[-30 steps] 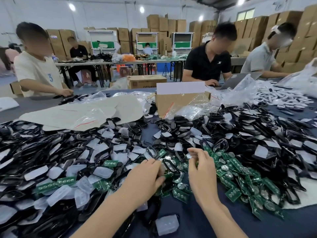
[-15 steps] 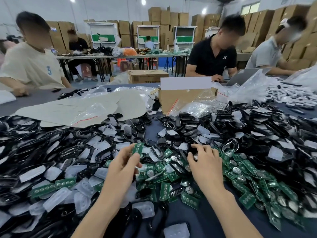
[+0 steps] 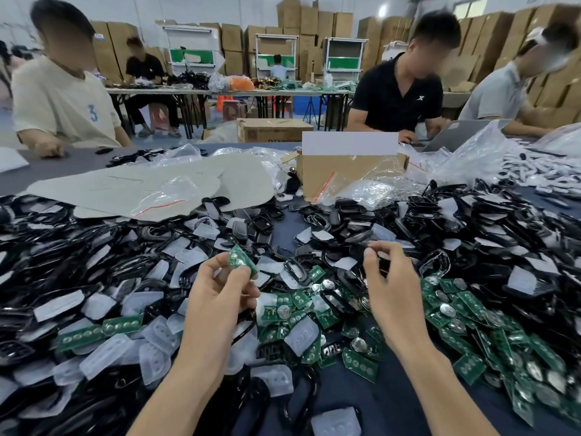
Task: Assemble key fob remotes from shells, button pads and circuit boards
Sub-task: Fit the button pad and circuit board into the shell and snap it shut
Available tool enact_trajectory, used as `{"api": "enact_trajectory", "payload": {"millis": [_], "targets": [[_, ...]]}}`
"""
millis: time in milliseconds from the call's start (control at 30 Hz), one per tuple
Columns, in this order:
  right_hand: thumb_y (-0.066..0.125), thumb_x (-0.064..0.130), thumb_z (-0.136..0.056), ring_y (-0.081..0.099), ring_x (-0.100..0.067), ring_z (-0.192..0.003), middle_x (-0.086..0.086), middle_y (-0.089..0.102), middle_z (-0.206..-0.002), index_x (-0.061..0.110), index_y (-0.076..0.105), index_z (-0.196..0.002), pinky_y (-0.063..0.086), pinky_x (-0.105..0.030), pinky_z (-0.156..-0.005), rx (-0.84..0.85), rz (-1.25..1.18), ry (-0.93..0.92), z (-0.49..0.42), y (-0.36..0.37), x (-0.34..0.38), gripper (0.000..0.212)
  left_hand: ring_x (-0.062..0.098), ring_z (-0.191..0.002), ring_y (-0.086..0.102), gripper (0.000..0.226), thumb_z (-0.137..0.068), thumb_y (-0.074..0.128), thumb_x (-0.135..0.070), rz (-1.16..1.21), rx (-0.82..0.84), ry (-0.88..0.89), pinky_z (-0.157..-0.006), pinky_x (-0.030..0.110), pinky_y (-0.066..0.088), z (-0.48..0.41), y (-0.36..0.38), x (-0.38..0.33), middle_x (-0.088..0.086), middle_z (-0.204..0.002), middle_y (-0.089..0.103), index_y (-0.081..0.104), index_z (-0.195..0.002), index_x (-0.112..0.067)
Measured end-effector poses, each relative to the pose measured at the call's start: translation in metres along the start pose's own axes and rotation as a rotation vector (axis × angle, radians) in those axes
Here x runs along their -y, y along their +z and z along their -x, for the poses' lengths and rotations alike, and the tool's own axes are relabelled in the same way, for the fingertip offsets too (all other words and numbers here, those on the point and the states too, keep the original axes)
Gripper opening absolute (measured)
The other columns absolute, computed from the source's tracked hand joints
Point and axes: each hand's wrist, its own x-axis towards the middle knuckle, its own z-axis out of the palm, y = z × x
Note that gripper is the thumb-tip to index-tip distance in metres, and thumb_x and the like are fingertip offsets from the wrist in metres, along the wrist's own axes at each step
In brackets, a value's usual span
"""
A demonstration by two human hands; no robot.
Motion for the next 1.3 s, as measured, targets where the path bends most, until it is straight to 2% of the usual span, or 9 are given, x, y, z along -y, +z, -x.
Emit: {"api": "enact_trajectory", "payload": {"millis": [67, 200, 400, 600, 833, 1033, 1100, 1200, 1300], "targets": [[0.052, 0.038, -0.103, 0.064, 0.006, -0.086, 0.011, 0.068, -0.097, 0.030, 0.059, -0.108, 0.050, -0.012, -0.076, 0.006, -0.387, 0.181, -0.001, 0.001, 0.010, 0.011, 0.013, -0.065, 0.061, 0.022, -0.096, 0.061, -0.010, 0.009, 0.009, -0.002, -0.059, 0.024, 0.052, -0.001, -0.002, 0.000, -0.005, -0.072, 0.065, 0.060, -0.113, -0.024], [0.047, 0.025, -0.107, 0.072, -0.027, -0.107, -0.013, 0.074, -0.116, 0.004, 0.057, -0.124, 0.059, -0.039, -0.092, 0.170, -1.140, 0.485, -0.003, 0.002, 0.024, 0.029, 0.013, -0.070, 0.064, 0.028, -0.090, 0.071, -0.023, 0.018, 0.027, -0.009, -0.063, 0.025, 0.054, -0.002, -0.005, 0.001, -0.004, -0.081, 0.067, 0.068, -0.108, -0.044], [0.046, 0.029, -0.107, 0.074, -0.029, -0.103, -0.016, 0.074, -0.115, 0.005, 0.058, -0.123, 0.063, -0.034, -0.074, 0.291, -1.378, 0.667, 0.001, 0.004, 0.028, 0.032, 0.013, -0.068, 0.063, 0.021, -0.090, 0.070, -0.022, 0.012, 0.005, -0.023, -0.062, 0.027, 0.053, -0.004, -0.006, 0.003, -0.004, -0.077, 0.066, 0.067, -0.107, -0.034], [0.055, 0.008, -0.101, 0.075, -0.026, -0.095, -0.021, 0.073, -0.113, 0.004, 0.058, -0.108, 0.062, -0.031, -0.077, 0.190, -1.139, 0.540, 0.001, 0.010, 0.024, 0.008, 0.011, -0.065, 0.061, 0.022, -0.095, 0.066, -0.016, -0.006, -0.025, -0.010, -0.058, 0.024, 0.051, -0.005, -0.006, 0.002, -0.007, -0.071, 0.064, 0.061, -0.114, -0.025], [0.056, 0.021, -0.103, 0.064, 0.003, -0.086, 0.021, 0.068, -0.091, 0.039, 0.057, -0.101, 0.051, -0.014, -0.068, 0.103, -0.140, -0.024, 0.007, 0.012, 0.008, 0.018, 0.009, -0.062, 0.060, 0.020, -0.095, 0.064, -0.014, -0.018, -0.062, -0.008, -0.053, 0.021, 0.051, -0.007, -0.005, -0.004, -0.010, -0.067, 0.063, 0.060, -0.112, -0.023], [0.054, 0.007, -0.098, 0.043, -0.004, -0.134, 0.015, 0.047, -0.146, 0.041, 0.041, -0.145, 0.039, -0.024, -0.107, 0.528, 0.141, -0.117, 0.011, 0.008, 0.002, 0.060, 0.008, -0.062, 0.061, 0.015, -0.096, 0.064, -0.024, -0.088, -0.081, 0.004, -0.057, 0.025, 0.051, -0.005, -0.009, -0.006, -0.014, -0.062, 0.063, 0.058, -0.108, -0.031], [0.053, 0.006, -0.097, 0.052, 0.008, -0.117, 0.018, 0.042, -0.150, 0.046, 0.039, -0.146, 0.043, -0.013, -0.092, 0.607, 0.090, -0.147, 0.014, 0.002, 0.001, 0.064, 0.007, -0.062, 0.062, 0.016, -0.096, 0.064, -0.025, -0.077, -0.082, 0.010, -0.056, 0.025, 0.051, -0.004, -0.010, -0.005, -0.014, -0.063, 0.063, 0.059, -0.108, -0.033], [0.051, 0.004, -0.099, 0.057, 0.007, -0.061, 0.019, 0.050, -0.142, 0.047, 0.047, -0.138, 0.043, -0.009, -0.055, 0.488, -0.056, -0.124, 0.003, -0.003, 0.003, 0.058, 0.009, -0.061, 0.062, 0.017, -0.096, 0.064, -0.024, -0.034, -0.082, 0.005, -0.053, 0.021, 0.051, -0.005, -0.011, -0.003, -0.013, -0.065, 0.064, 0.062, -0.109, -0.036], [0.048, 0.006, -0.102, 0.058, 0.009, -0.063, 0.013, 0.056, -0.128, 0.029, 0.052, -0.139, 0.043, -0.011, -0.055, 0.337, -0.011, -0.137, -0.032, 0.003, 0.012, 0.043, 0.011, -0.062, 0.061, 0.018, -0.097, 0.064, -0.023, -0.004, -0.082, 0.001, -0.054, 0.021, 0.050, -0.007, -0.010, -0.003, -0.011, -0.065, 0.063, 0.064, -0.110, -0.035]]}}
